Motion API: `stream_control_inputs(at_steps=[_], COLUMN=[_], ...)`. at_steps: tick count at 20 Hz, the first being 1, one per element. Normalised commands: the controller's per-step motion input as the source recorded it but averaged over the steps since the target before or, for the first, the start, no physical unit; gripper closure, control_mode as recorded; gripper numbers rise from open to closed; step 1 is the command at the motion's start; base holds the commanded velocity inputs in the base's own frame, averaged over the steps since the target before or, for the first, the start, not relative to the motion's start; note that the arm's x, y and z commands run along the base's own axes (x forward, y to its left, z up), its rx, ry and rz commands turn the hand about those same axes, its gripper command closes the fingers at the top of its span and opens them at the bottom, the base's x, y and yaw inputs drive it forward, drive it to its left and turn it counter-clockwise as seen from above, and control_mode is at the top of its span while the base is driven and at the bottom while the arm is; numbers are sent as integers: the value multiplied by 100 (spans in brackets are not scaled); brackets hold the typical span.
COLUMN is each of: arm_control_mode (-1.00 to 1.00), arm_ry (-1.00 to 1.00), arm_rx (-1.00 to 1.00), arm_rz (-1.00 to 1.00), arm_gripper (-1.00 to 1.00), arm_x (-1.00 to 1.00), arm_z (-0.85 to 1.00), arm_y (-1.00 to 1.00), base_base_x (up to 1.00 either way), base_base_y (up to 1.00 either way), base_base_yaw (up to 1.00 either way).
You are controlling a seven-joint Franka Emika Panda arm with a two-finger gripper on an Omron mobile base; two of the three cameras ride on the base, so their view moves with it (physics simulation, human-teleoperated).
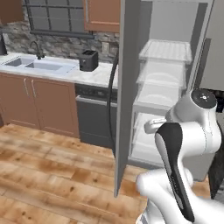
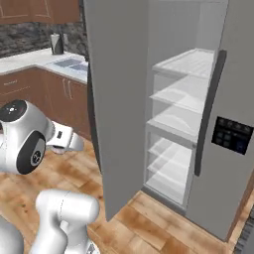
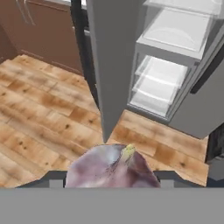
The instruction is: Grab the garlic and lemon from the fridge, place them in the blender, close the lid, and turn on the blender to create a marinade.
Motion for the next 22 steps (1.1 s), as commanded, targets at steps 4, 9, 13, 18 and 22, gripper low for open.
stream_control_inputs(at_steps=[4,9,13,18,22], arm_control_mode=[100,100,100,100,100], arm_ry=[0,0,0,0,0], arm_rx=[0,0,0,0,0], arm_rz=[0,0,0,0,0], arm_gripper=[100,100,100,100,100], arm_x=[0,0,0,0,0], arm_z=[0,0,0,0,0], arm_y=[0,0,0,0,0], base_base_x=[-76,-43,-35,-43,-31], base_base_y=[46,81,98,100,100], base_base_yaw=[54,59,60,56,45])
